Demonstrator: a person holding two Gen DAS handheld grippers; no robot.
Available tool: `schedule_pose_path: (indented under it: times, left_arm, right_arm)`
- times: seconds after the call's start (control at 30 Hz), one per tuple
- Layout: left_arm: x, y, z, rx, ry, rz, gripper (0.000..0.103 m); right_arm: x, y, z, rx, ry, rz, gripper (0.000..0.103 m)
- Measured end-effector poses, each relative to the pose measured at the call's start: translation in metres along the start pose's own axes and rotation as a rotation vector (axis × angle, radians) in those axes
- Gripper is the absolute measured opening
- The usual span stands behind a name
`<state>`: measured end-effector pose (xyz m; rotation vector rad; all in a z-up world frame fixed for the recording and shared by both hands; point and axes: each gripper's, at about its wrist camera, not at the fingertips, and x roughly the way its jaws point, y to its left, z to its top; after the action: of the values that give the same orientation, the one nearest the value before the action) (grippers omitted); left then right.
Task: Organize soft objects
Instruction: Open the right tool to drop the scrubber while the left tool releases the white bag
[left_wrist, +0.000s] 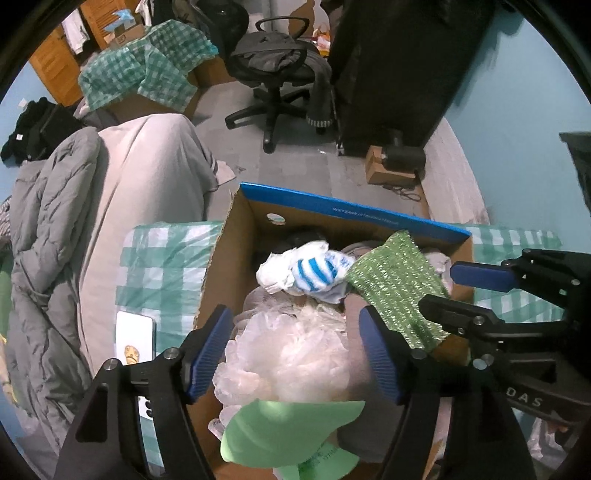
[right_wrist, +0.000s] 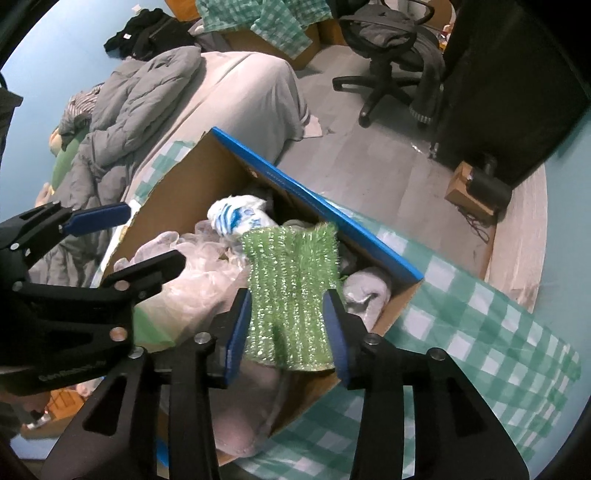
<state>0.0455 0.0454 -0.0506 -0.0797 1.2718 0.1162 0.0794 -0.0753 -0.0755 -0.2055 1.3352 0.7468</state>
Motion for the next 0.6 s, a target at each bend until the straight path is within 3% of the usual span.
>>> schedule_pose_path:
  times: [0.3, 0.43, 0.6]
  left_arm:
    - [-0.03, -0.008, -0.008, 0.01, -0.045, 0.025, 0.075]
    - [-0.048, -0.012, -0.017, -0.01, -0.063, 0.028, 0.077]
    - [-0.073, -0.016, -0.035, -0.048, -0.093, 0.005, 0.081]
  right_arm:
    - [-0.02, -0.003, -0.008, -0.008, -0.029, -0.01, 0.043]
    - [-0.036, -0.002, -0.013, -0.022, -0.052, -0.025, 0.052]
    - [-0.06, -0.003, -0.022, -0.031, -0.083, -0.045, 0.056]
